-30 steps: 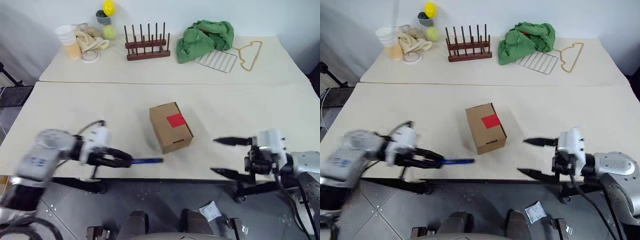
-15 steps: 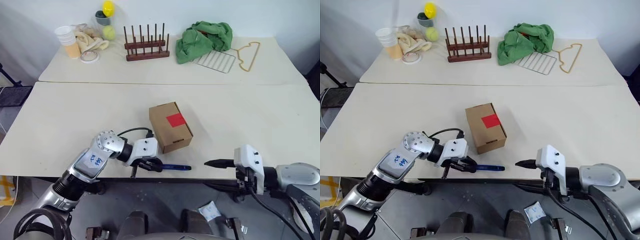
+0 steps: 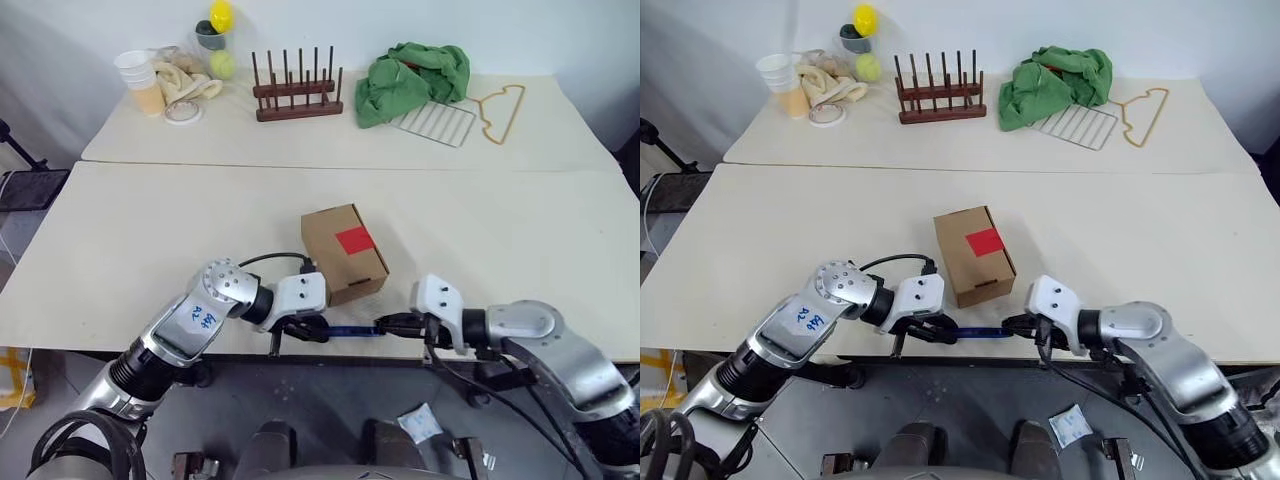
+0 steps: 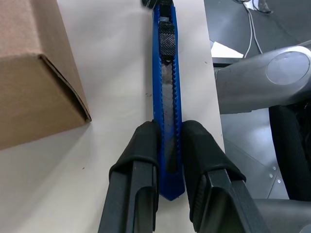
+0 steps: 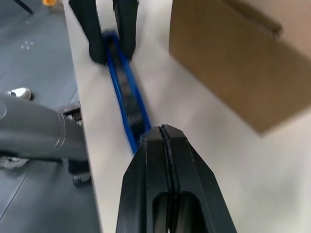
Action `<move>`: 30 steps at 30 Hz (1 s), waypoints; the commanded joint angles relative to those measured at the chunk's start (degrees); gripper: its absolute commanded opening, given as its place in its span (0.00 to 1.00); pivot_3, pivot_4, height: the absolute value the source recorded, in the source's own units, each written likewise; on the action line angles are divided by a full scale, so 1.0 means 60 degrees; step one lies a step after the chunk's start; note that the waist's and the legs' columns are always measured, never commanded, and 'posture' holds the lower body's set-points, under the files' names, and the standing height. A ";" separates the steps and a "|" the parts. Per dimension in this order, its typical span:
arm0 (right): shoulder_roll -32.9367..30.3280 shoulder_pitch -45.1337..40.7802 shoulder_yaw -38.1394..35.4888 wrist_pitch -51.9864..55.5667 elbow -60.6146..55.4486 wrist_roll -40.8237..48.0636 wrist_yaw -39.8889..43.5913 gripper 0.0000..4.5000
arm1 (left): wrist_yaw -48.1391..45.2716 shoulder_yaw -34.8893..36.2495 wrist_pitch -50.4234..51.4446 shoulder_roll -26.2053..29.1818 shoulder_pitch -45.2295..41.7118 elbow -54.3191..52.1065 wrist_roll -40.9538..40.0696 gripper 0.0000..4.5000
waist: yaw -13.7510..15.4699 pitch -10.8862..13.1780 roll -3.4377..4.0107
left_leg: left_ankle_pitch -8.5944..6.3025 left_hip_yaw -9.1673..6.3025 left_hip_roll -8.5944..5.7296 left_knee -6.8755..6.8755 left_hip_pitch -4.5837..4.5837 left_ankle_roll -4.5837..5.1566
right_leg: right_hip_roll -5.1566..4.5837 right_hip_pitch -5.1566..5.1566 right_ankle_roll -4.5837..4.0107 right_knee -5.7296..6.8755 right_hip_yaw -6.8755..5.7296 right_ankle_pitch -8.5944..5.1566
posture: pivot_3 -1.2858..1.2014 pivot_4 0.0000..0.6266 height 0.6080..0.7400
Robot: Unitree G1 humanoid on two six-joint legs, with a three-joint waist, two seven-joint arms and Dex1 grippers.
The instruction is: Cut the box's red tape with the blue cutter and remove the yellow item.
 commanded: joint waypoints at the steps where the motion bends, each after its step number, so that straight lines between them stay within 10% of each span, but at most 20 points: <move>1: 0.0103 -0.0030 0.0154 -0.0213 -0.0038 -0.0217 0.0113 0.00 | 0.0306 -0.0474 0.0324 0.0015 0.0242 -0.0066 0.0305 0.10 | 0.0021 0.0000 0.0000 | 0.0000 0.0000 0.0000 0.0000 -0.0001 0.0000 | 0.0000 0.0000 0.0000 -0.0001 0.0000 0.0000 | 0.52 0.24 1.00; 30: 0.0419 -0.0034 0.0395 -0.1185 0.0663 -0.0773 0.0934 0.00 | 0.0437 -0.0588 0.0437 -0.0064 -0.0006 0.0067 0.0212 0.10 | 0.0020 -0.0020 -0.0006 | 0.0001 -0.0003 0.0000 0.0002 0.0029 0.0000 | 0.0000 0.0029 0.0000 0.0001 -0.0002 0.0000 | 0.52 0.24 1.00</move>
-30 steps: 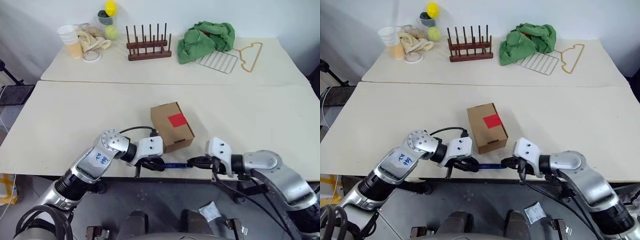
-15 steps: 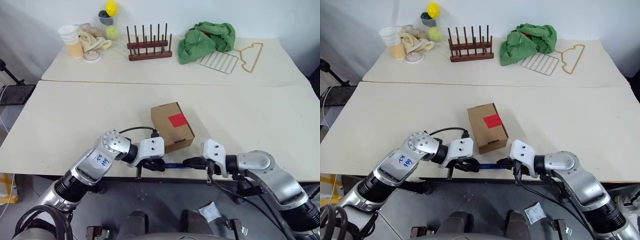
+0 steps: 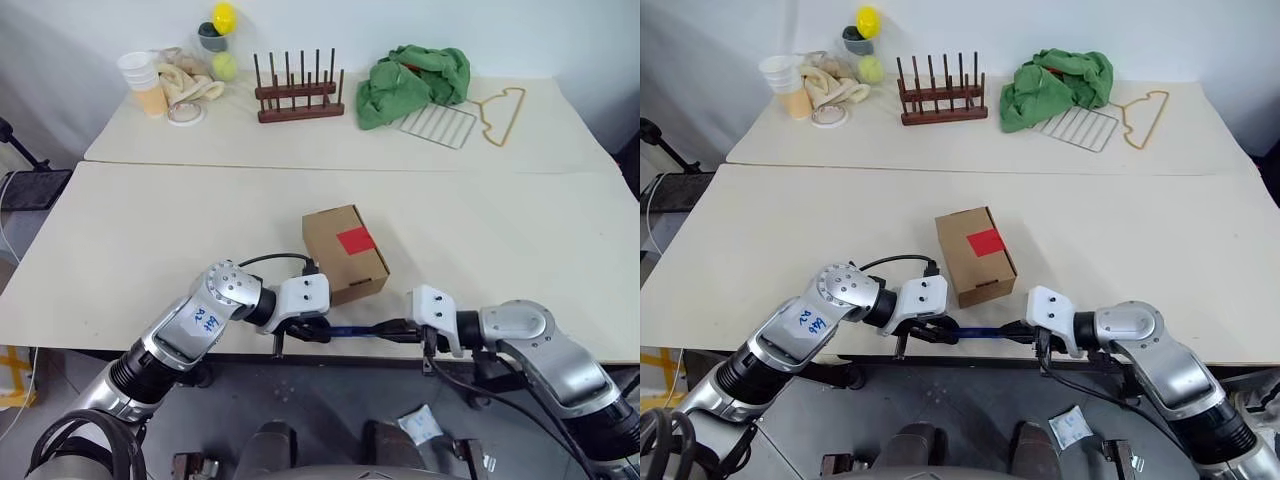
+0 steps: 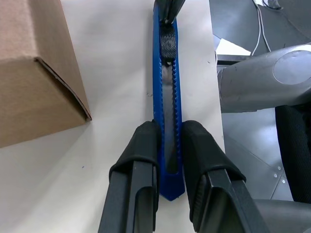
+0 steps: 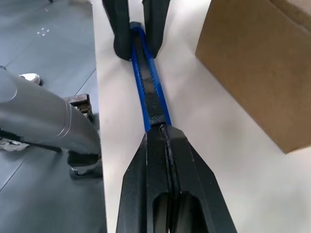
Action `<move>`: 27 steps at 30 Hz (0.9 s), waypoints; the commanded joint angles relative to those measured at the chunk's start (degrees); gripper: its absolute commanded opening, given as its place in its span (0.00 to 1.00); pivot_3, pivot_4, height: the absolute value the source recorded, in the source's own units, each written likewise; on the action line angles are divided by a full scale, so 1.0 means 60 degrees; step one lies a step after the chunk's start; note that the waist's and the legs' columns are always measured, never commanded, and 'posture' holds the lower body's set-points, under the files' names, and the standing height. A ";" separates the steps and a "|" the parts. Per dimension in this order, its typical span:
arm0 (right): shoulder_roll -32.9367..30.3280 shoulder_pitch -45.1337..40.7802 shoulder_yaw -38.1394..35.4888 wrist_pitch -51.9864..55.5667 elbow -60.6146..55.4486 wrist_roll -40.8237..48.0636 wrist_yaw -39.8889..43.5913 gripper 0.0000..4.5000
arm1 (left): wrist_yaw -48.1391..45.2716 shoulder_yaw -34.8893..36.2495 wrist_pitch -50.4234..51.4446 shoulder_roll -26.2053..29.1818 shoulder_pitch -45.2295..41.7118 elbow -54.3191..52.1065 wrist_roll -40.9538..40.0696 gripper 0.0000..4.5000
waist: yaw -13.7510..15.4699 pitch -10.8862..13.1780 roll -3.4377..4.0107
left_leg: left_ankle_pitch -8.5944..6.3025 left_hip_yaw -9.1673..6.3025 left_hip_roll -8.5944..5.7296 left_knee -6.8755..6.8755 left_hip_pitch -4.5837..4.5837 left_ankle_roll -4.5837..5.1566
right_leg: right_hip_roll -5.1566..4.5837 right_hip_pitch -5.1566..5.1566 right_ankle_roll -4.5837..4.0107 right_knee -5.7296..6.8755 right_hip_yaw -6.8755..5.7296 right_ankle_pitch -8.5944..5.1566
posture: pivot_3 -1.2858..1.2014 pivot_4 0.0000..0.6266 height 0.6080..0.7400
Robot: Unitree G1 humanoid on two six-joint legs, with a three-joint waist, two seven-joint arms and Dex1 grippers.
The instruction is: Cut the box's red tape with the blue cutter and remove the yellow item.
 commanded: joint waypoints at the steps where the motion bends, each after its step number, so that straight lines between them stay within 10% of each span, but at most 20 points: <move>1: 0.0186 -0.0156 0.0247 0.0213 -0.0011 -0.0092 -0.0017 0.00 | 0.0121 -0.0385 0.0063 -0.0090 0.0060 0.0295 0.0184 0.10 | 0.0002 -0.0001 0.0002 | 0.0000 0.0000 -0.0001 0.0000 -0.0001 0.0000 | 0.0000 0.0000 0.0000 0.0000 0.0000 0.0000 | 0.52 0.24 1.00; 18: 0.0947 -0.0536 0.0465 0.0764 -0.0192 -0.0063 -0.0107 0.00 | 0.0210 -0.0352 -0.0161 -0.0111 0.0105 0.0441 0.0255 0.10 | 0.0009 -0.0004 0.0003 | 0.0001 -0.0007 -0.0003 0.0003 0.0005 0.0000 | -0.0001 0.0010 0.0000 0.0001 -0.0003 0.0000 | 0.52 0.24 1.00; 27: -0.0038 -0.0843 -0.3336 0.6013 -0.1937 0.5292 -0.0787 0.13 | 0.0477 0.1058 -0.4220 0.0162 0.1148 0.0665 0.0082 0.10 | -0.0039 -0.0002 0.0006 | 0.0002 -0.0024 0.0010 0.0003 -0.0010 -0.0004 | -0.0003 0.0003 -0.0010 -0.0007 -0.0016 0.0007 | 0.52 0.24 1.00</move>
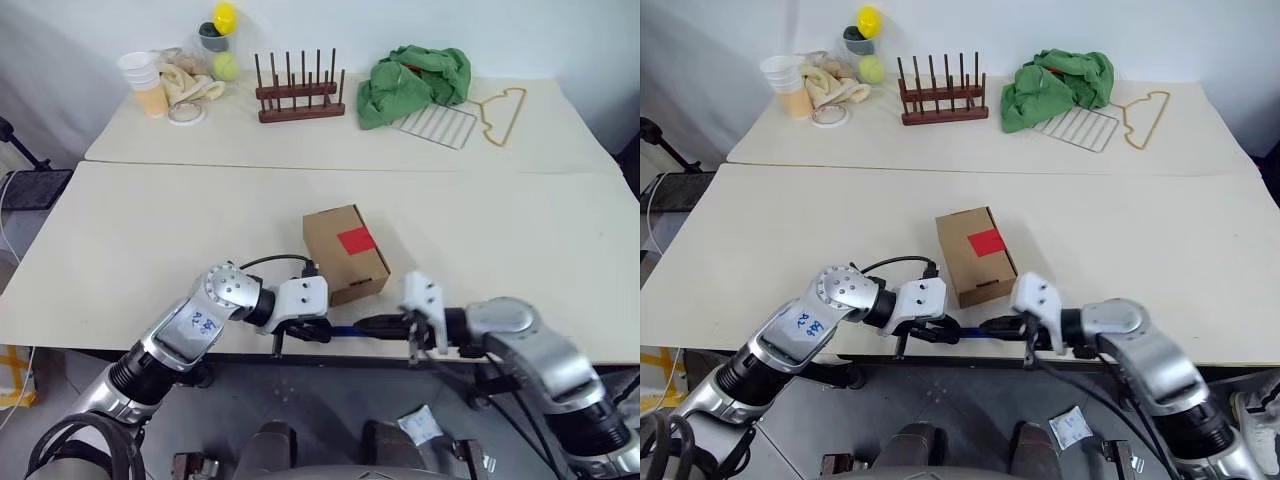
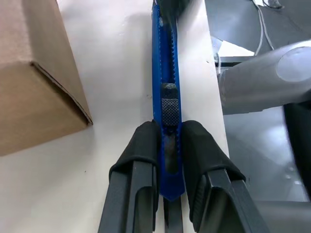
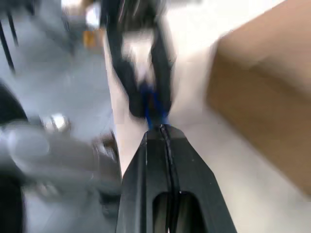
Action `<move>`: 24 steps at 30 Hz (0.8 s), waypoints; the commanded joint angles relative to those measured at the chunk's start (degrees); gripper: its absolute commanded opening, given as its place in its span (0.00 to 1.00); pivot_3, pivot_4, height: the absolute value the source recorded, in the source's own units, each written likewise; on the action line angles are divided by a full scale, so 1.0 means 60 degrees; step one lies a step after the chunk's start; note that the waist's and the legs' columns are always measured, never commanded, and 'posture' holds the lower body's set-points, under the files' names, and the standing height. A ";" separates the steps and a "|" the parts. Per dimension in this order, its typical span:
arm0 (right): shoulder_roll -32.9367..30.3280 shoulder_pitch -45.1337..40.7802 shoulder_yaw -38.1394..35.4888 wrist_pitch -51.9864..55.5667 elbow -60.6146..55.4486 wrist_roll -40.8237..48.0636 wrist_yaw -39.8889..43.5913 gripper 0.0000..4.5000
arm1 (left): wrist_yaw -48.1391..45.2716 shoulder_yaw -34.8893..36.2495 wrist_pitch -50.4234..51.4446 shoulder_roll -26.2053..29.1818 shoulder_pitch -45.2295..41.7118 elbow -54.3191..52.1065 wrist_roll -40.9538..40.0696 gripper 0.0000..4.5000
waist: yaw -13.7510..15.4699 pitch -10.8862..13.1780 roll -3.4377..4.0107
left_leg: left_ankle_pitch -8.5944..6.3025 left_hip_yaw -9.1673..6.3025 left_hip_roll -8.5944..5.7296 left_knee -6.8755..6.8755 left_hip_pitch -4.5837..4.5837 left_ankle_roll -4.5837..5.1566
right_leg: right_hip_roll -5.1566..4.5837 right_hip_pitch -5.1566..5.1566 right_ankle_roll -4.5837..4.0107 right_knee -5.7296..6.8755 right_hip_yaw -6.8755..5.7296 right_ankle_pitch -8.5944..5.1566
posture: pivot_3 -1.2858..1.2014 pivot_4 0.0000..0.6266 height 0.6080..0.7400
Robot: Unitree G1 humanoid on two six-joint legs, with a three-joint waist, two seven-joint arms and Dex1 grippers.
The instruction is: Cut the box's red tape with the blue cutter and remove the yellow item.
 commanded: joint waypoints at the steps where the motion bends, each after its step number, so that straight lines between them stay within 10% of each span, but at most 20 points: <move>1: -0.0758 -0.0435 -0.1380 0.2404 -0.0756 0.2210 -0.0490 0.20 | 0.0186 0.0745 -0.1848 0.0114 0.0485 0.0046 -0.0058 0.10 | -0.0008 0.0001 0.0001 | 0.0001 -0.0003 0.0000 0.0000 -0.0005 -0.0001 | -0.0001 -0.0003 -0.0001 0.0000 -0.0003 0.0001 | 0.52 0.24 1.00; 11: -0.0799 -0.2600 -0.2022 0.7606 0.0225 0.5676 -0.3764 0.96 | 0.0323 0.1134 -0.4068 -0.0043 0.0729 0.0141 0.0127 0.10 | -0.0087 0.0002 0.0002 | -0.0001 0.0010 0.0001 -0.0006 -0.0052 -0.0004 | -0.0001 -0.0052 -0.0008 -0.0003 -0.0008 0.0001 | 0.52 0.24 1.00; 24: -0.0086 -0.3002 -0.0885 0.7538 0.1727 0.8135 -0.7815 0.98 | 0.0575 0.0709 -0.3567 -0.0821 0.0465 -0.0056 0.0603 0.10 | -0.0210 0.0002 0.0002 | -0.0001 0.0016 0.0001 -0.0006 -0.0056 -0.0001 | 0.0000 -0.0060 -0.0006 0.0004 -0.0009 0.0003 | 0.52 0.24 1.00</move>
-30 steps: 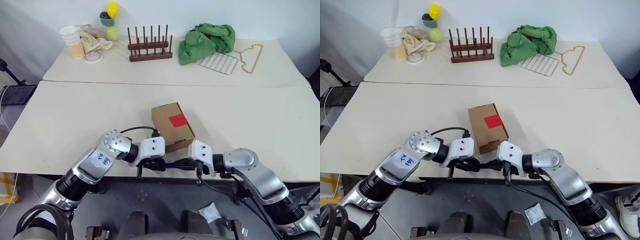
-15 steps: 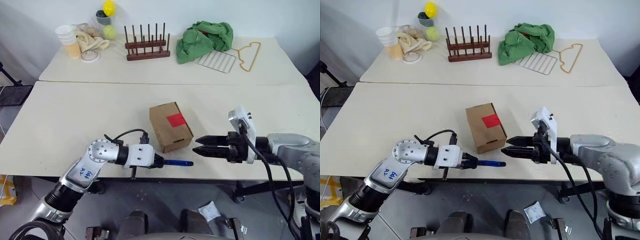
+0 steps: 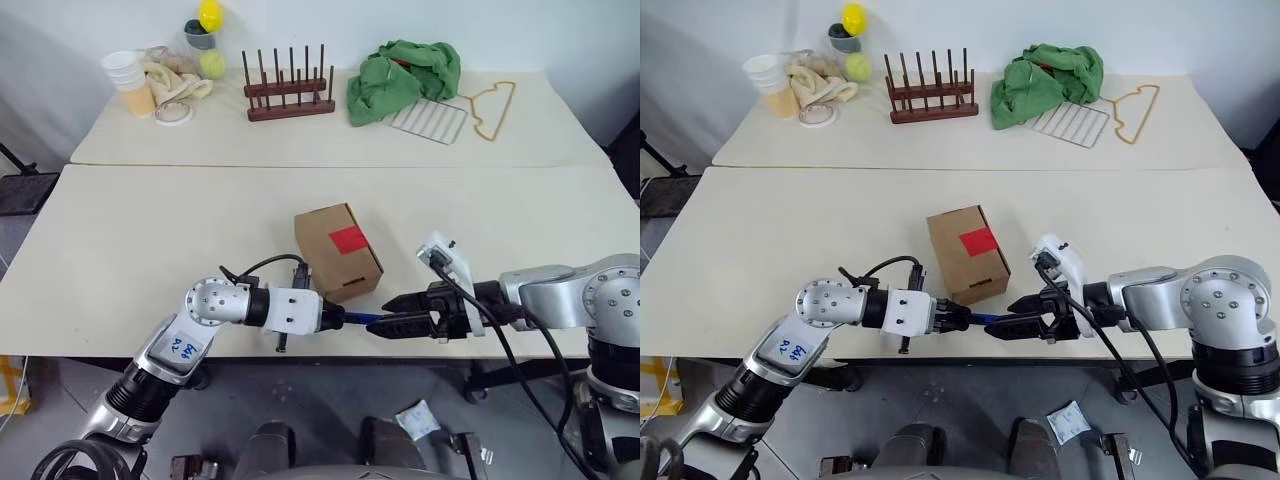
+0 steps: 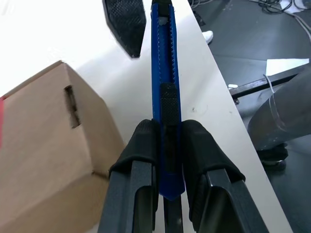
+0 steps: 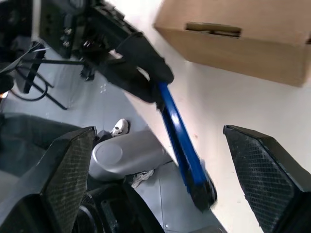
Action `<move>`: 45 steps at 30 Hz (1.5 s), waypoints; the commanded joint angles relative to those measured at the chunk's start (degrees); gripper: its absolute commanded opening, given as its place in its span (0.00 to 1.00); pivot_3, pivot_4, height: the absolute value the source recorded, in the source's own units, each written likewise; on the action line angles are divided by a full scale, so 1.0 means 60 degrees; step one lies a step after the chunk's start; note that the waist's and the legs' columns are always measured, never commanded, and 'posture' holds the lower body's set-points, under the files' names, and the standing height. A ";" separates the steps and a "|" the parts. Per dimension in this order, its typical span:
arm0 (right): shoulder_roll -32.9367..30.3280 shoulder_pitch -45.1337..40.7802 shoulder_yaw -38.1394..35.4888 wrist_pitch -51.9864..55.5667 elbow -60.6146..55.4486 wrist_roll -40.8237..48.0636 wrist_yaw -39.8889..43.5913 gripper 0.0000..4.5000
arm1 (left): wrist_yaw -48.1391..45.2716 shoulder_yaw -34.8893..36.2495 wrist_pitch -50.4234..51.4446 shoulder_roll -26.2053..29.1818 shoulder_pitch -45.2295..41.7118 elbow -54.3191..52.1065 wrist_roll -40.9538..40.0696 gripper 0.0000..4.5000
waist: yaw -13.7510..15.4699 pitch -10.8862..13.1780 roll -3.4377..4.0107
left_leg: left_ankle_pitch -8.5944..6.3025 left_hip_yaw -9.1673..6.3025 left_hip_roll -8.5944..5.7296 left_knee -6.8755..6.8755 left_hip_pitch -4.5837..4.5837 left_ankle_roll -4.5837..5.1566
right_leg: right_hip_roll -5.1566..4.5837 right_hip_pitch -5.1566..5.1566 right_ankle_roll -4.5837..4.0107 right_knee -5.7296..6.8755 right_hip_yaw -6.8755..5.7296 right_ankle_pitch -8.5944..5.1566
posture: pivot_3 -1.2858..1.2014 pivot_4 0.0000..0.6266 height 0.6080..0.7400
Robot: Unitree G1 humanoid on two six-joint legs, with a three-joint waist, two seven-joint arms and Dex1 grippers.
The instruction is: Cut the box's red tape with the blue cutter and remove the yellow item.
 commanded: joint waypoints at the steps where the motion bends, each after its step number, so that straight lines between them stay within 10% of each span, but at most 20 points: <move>1: 0.0049 -0.0091 -0.0003 -0.0075 0.0176 0.0628 -0.0707 0.98 | 0.0115 0.0026 0.0075 -0.0066 -0.0090 -0.0298 0.0069 0.10 | -0.0001 0.0000 0.0000 | 0.0000 0.0000 0.0000 0.0000 -0.0001 0.0000 | 0.0000 -0.0001 0.0000 0.0000 0.0000 0.0000 | 0.52 0.24 1.00; 18: -0.0252 0.0194 0.0912 -0.1447 0.0753 0.2322 -0.2405 0.98 | 0.0297 0.0072 0.0595 -0.0116 -0.0195 -0.0414 0.0182 0.10 | -0.0002 0.0000 0.0000 | -0.0001 0.0000 0.0001 0.0000 -0.0004 0.0002 | 0.0000 -0.0003 0.0000 -0.0004 0.0000 0.0000 | 0.52 0.24 1.00; 24: -0.0344 0.0342 0.1225 -0.1739 0.0726 0.2397 -0.2507 0.65 | 0.0344 0.0072 0.0763 -0.0148 -0.0237 -0.0490 0.0183 0.10 | 0.0003 0.0000 0.0000 | -0.0001 -0.0001 0.0001 0.0000 -0.0006 0.0002 | -0.0001 -0.0003 0.0000 -0.0006 0.0000 0.0000 | 0.52 0.24 1.00; 34: -0.0398 0.0420 0.1408 -0.2047 0.0776 0.2404 -0.2497 0.53 | 0.0399 0.0043 0.0933 -0.0164 -0.0269 -0.0578 0.0180 0.10 | 0.0002 0.0000 0.0000 | -0.0001 -0.0001 0.0003 0.0000 -0.0006 0.0002 | 0.0000 -0.0004 0.0000 -0.0007 0.0001 0.0000 | 0.52 0.24 1.00; 41: -0.0314 0.0493 0.1448 -0.2259 0.0825 0.2329 -0.2566 0.03 | 0.0379 0.0068 0.0987 -0.0112 -0.0260 -0.0640 0.0169 0.10 | 0.0001 0.0000 0.0000 | -0.0001 -0.0001 0.0003 0.0000 -0.0007 0.0002 | 0.0000 -0.0004 0.0000 -0.0007 0.0000 0.0000 | 0.52 0.24 1.00; 45: -0.0271 0.0513 0.1469 -0.2344 0.0841 0.2350 -0.2597 0.02 | 0.0376 0.0113 0.1015 -0.0067 -0.0241 -0.0679 0.0151 0.10 | 0.0002 0.0000 0.0000 | -0.0001 -0.0001 0.0003 0.0000 -0.0007 0.0003 | 0.0000 -0.0004 0.0000 -0.0008 0.0000 0.0000 | 0.52 0.24 1.00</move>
